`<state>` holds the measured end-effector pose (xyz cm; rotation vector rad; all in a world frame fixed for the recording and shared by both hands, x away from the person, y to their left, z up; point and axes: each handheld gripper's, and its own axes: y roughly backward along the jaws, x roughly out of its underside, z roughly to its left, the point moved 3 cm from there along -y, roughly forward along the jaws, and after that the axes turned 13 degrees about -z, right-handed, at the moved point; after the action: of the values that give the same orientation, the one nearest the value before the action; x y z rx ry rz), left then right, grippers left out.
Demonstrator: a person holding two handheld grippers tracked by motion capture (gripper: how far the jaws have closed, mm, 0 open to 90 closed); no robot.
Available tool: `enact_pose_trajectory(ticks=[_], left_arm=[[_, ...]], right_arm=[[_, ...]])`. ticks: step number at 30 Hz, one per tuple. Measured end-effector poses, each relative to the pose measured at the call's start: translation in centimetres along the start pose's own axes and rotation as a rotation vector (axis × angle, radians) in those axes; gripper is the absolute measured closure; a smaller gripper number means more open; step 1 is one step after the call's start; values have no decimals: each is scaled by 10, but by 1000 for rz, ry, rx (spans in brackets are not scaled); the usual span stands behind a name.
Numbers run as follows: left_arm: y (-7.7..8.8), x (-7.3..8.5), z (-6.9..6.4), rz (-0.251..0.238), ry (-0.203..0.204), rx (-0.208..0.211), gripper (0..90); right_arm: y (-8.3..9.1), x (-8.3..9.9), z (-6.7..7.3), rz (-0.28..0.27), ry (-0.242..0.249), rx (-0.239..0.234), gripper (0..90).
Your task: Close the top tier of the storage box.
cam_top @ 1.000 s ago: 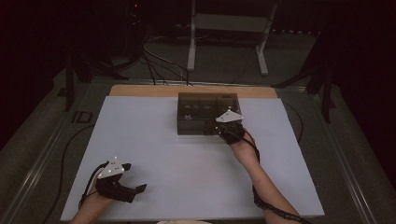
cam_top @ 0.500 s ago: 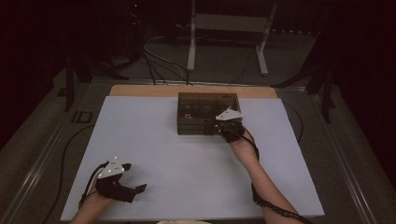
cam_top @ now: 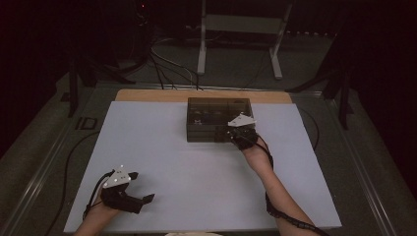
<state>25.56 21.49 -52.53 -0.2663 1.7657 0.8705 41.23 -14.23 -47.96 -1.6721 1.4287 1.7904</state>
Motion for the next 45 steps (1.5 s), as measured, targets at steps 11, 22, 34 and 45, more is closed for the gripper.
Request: enact_pose_trajectory(ticks=[11,22,34,45], left_arm=[[0,0,0,0,-1,-1,1],[0,0,0,3,-4,-2,1],[-1,-1,-1,1,-2,-1,1],[-2,-1,-1,4,1,-3,1]], right_arm=[[9,2,1,-3,-9,-22,900],[19,0,10,-7,-21,-44,712],[22,5,19,18,-36,-82,412],[21,5,26,44,-61,-131,187]])
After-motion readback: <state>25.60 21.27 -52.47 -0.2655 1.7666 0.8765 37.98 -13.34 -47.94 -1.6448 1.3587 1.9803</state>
